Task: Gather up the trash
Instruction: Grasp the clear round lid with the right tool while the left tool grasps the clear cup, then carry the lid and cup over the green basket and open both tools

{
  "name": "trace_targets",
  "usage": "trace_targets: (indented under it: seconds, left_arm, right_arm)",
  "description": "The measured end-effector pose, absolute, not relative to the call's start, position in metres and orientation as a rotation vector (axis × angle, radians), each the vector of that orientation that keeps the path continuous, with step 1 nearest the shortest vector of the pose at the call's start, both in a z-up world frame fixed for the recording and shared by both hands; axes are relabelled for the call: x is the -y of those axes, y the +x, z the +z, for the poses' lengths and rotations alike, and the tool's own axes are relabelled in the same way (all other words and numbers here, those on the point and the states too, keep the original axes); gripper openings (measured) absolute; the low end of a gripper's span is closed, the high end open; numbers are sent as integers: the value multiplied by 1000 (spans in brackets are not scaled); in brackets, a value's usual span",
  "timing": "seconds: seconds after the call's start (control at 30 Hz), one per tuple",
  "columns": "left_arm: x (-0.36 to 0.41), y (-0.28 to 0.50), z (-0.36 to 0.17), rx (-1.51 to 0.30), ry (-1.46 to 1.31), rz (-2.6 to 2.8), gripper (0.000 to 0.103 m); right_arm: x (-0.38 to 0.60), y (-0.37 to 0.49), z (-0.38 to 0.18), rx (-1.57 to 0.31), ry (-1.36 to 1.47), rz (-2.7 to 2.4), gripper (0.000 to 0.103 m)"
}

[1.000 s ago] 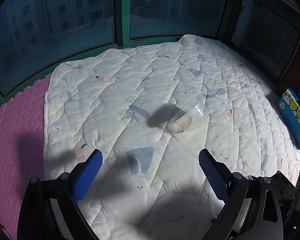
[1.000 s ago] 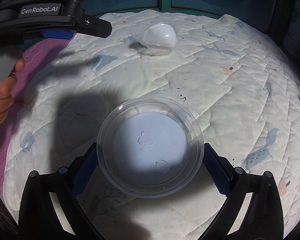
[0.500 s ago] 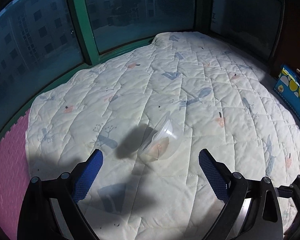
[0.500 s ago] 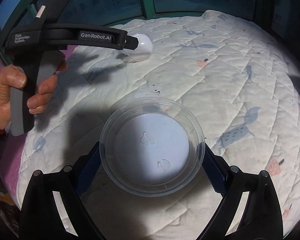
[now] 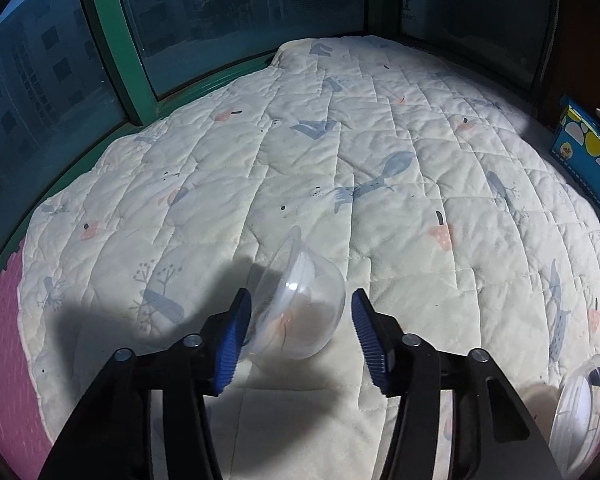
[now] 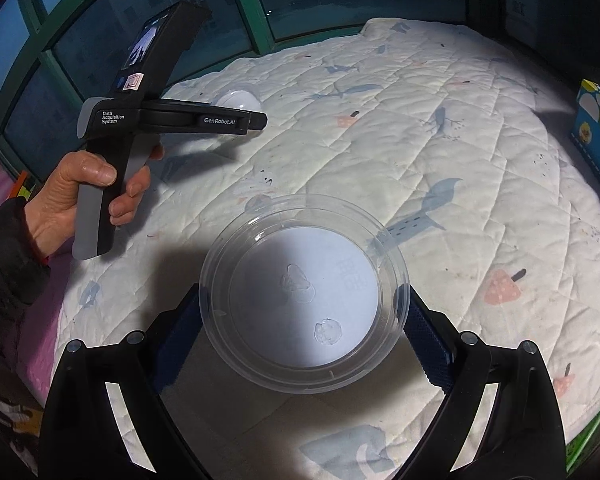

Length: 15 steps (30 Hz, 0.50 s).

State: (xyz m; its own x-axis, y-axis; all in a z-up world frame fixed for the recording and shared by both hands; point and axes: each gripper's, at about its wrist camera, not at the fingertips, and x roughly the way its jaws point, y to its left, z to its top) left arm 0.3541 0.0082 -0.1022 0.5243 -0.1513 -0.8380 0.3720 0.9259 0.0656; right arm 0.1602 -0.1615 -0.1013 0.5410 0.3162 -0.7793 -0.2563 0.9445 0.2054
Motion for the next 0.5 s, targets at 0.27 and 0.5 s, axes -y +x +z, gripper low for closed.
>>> trace_targets:
  seconds: [0.27,0.5]
  left_arm:
    - [-11,331,-89,-959,190,-329,24]
    - [2,284,-65,-928,142,-391,24]
  right_arm:
    - [180,144,-99,-928,125,323,92]
    - [200,120,-93,-905,148,299,92]
